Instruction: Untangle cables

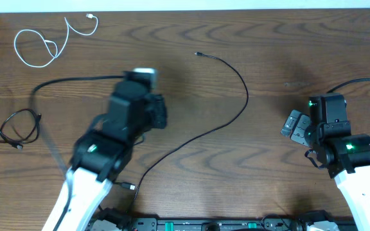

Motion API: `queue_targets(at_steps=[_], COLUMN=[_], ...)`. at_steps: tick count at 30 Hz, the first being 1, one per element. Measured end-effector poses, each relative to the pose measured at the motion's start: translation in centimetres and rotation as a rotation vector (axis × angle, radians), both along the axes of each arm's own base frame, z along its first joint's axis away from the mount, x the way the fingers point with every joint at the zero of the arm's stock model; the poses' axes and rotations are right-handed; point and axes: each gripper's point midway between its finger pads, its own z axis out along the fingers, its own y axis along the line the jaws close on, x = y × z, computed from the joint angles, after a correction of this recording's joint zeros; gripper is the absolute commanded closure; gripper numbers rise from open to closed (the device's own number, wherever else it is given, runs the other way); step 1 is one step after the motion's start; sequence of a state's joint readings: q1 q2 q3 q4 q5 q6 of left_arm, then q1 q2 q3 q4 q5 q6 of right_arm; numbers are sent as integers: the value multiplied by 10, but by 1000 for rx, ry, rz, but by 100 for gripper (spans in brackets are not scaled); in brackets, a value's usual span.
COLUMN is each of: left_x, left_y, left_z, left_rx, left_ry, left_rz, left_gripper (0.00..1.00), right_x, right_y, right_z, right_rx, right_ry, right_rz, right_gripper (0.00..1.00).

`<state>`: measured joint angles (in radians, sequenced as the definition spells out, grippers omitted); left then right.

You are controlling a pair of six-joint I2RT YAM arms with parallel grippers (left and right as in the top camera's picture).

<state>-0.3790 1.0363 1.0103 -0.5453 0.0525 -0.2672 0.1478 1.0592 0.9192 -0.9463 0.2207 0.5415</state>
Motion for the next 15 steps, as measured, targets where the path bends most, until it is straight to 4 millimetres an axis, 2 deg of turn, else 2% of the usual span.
queue_targets(at_steps=[2, 3, 4, 6, 9, 15], left_x=[-8, -12, -19, -33, -47, -67], left_y=[9, 11, 14, 16, 14, 10], left_z=[5, 3, -3, -24, -56, -128], left_rx=[-2, -1, 8, 41, 78, 176], left_ry=[-2, 13, 44, 150, 302, 581], left_rz=[20, 26, 27, 16, -2, -35], left_gripper=[83, 67, 56, 40, 33, 33], right_x=[0, 0, 0, 0, 0, 0], right_y=[0, 0, 0, 0, 0, 0], right_z=[0, 0, 0, 0, 0, 0], right_rx=[0, 0, 0, 0, 0, 0], right_ry=[0, 0, 0, 0, 0, 0], right_rz=[0, 0, 0, 0, 0, 0], right_gripper=[1, 1, 1, 1, 1, 1])
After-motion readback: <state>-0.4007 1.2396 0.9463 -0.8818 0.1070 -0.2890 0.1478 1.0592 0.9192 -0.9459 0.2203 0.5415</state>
